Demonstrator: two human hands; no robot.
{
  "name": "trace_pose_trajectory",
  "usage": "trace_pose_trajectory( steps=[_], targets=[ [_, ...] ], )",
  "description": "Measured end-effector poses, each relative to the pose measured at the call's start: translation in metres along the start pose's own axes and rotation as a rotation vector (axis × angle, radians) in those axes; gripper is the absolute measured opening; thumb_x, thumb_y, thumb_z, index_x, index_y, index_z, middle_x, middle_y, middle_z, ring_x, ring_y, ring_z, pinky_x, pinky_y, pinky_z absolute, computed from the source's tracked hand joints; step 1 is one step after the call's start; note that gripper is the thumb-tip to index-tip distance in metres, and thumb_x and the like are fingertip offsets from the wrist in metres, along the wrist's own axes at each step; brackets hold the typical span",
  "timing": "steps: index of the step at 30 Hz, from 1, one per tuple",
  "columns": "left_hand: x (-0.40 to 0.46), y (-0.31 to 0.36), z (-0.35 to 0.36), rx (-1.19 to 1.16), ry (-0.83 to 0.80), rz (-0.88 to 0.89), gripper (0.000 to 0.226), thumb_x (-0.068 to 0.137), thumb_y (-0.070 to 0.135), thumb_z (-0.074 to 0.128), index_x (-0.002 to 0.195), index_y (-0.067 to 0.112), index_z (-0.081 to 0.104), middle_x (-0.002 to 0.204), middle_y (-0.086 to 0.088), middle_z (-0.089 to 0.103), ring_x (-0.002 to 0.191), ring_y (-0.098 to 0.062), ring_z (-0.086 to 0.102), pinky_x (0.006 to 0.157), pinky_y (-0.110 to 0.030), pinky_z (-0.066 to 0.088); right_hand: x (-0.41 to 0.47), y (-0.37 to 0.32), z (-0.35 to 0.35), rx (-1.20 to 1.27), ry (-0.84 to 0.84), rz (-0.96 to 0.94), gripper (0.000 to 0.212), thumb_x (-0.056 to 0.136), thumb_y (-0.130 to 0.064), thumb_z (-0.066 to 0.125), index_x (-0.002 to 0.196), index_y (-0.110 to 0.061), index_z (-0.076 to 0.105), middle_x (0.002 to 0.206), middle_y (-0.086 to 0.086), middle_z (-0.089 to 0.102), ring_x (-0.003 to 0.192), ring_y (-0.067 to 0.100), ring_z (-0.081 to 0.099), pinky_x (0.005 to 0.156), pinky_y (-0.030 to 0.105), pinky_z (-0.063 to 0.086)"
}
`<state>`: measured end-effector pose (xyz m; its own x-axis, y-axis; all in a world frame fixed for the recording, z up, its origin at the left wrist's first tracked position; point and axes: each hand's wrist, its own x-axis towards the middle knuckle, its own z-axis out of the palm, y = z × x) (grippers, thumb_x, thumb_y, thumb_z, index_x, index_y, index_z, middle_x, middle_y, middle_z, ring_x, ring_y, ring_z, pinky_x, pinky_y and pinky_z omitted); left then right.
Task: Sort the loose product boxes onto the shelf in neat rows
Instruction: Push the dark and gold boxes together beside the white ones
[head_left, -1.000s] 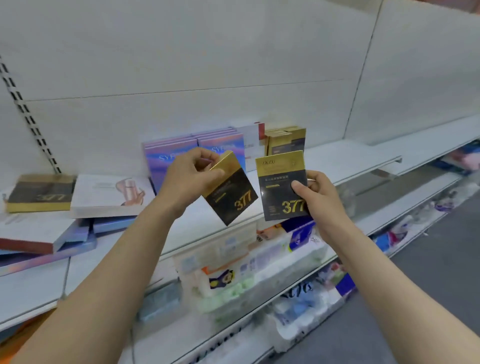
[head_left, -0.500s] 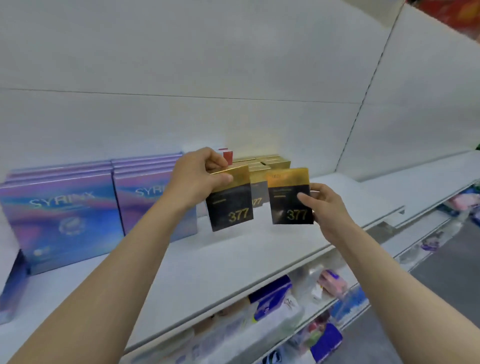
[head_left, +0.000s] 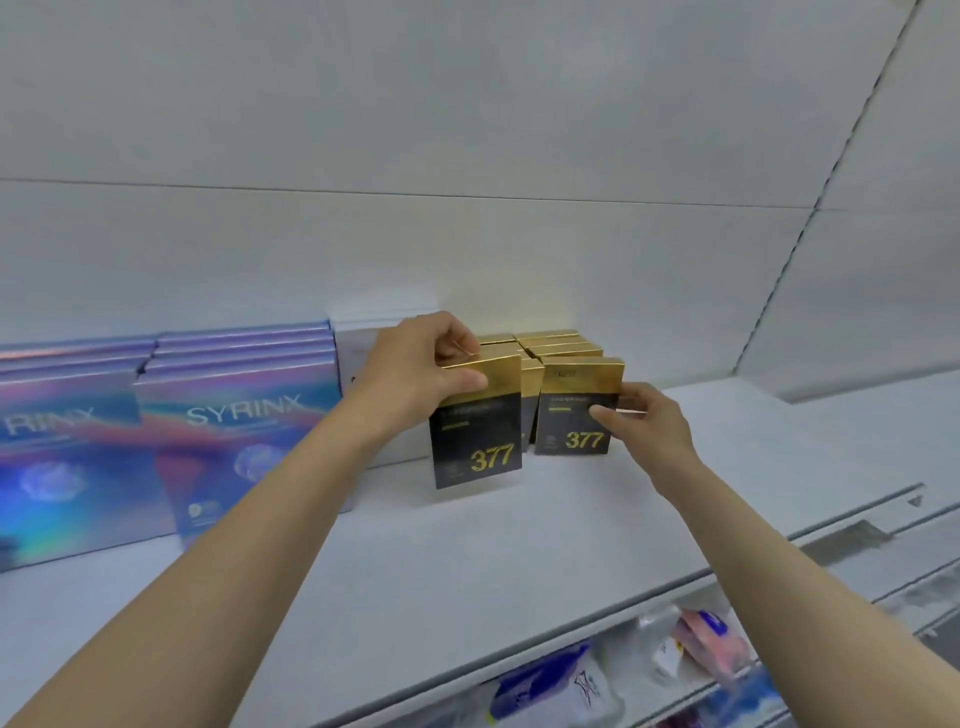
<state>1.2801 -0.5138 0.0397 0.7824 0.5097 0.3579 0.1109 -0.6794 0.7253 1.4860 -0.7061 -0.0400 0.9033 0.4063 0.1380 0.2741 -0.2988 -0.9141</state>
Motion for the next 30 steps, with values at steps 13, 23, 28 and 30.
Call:
trace_pose_trajectory(
  steps=[13, 23, 28, 30],
  targets=[
    [0.026, 0.012, 0.053, 0.366, 0.036, 0.010, 0.028, 0.075, 0.037, 0.077, 0.099, 0.038, 0.062, 0.105, 0.006, 0.056, 0.105, -0.010, 0.048, 0.089, -0.034, 0.046, 0.054, -0.012, -0.009, -0.486, -0.254, -0.639, 0.069, 0.081, -0.031, 0.078, 0.142, -0.034, 0.046, 0.152, -0.005, 0.038, 0.140, 0.016, 0.028, 0.105, 0.021, 0.026],
    [0.007, 0.005, 0.080, 0.630, 0.200, 0.126, 0.036, 0.085, 0.036, 0.070, 0.119, 0.025, 0.062, 0.120, 0.009, 0.063, 0.121, -0.015, 0.047, 0.100, -0.030, 0.034, 0.069, -0.003, -0.007, -0.480, -0.299, -0.796, 0.069, 0.085, -0.036, 0.074, 0.146, -0.028, 0.042, 0.153, -0.007, 0.037, 0.141, 0.012, 0.028, 0.108, 0.029, 0.034],
    [0.003, 0.005, 0.088, 0.606, 0.190, 0.054, 0.058, 0.081, 0.041, 0.074, 0.133, 0.026, 0.053, 0.135, 0.007, 0.057, 0.129, -0.014, 0.047, 0.109, -0.034, 0.034, 0.075, -0.002, -0.004, -0.482, -0.328, -0.853, 0.071, 0.084, -0.037, 0.074, 0.147, -0.027, 0.042, 0.155, -0.007, 0.036, 0.143, 0.015, 0.024, 0.111, 0.034, 0.033],
    [0.003, 0.003, 0.091, 0.599, 0.181, 0.015, 0.062, 0.081, 0.038, 0.074, 0.137, 0.027, 0.051, 0.141, 0.007, 0.053, 0.133, -0.014, 0.043, 0.112, -0.036, 0.033, 0.077, -0.003, -0.002, -0.487, -0.331, -0.863, 0.071, 0.084, -0.038, 0.074, 0.147, -0.027, 0.042, 0.155, -0.007, 0.036, 0.143, 0.015, 0.024, 0.111, 0.033, 0.032]
  ],
)
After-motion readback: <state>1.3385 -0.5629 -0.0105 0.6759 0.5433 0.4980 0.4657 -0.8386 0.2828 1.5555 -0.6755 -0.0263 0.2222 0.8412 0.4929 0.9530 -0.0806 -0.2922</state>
